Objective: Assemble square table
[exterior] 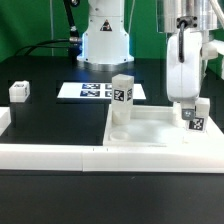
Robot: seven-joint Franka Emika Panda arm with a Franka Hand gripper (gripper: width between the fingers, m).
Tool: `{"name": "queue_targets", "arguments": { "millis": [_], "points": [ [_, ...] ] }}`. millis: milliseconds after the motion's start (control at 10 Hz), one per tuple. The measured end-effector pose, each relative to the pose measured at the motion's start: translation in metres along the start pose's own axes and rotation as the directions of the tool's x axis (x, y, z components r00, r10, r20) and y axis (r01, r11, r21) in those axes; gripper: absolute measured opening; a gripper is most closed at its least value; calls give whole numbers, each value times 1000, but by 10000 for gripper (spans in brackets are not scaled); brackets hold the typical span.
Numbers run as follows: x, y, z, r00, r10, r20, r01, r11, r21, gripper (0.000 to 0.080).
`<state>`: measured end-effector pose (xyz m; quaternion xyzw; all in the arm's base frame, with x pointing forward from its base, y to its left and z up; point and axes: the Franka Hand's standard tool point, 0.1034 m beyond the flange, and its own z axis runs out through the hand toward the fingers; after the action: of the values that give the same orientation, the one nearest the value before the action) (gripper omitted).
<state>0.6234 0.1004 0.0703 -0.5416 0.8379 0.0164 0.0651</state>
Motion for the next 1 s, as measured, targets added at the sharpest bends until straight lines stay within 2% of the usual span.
{"name": "queue_targets", "arguments": {
  "millis": [100, 200, 400, 500, 900, 1000],
  "points": [
    [0, 1, 0, 994, 105, -7, -105, 994, 8, 295],
    [-1, 2, 0, 994, 110, -12, -110, 994, 23, 301],
    [0, 3, 0, 988, 151, 17, -152, 986, 70, 305],
    [2, 3, -1, 989, 148, 18, -149, 986, 80, 305],
    [2, 3, -1, 994, 108, 13, -109, 991, 81, 311],
    [2, 3, -1, 994, 108, 13, -108, 991, 81, 523]
  ]
}}
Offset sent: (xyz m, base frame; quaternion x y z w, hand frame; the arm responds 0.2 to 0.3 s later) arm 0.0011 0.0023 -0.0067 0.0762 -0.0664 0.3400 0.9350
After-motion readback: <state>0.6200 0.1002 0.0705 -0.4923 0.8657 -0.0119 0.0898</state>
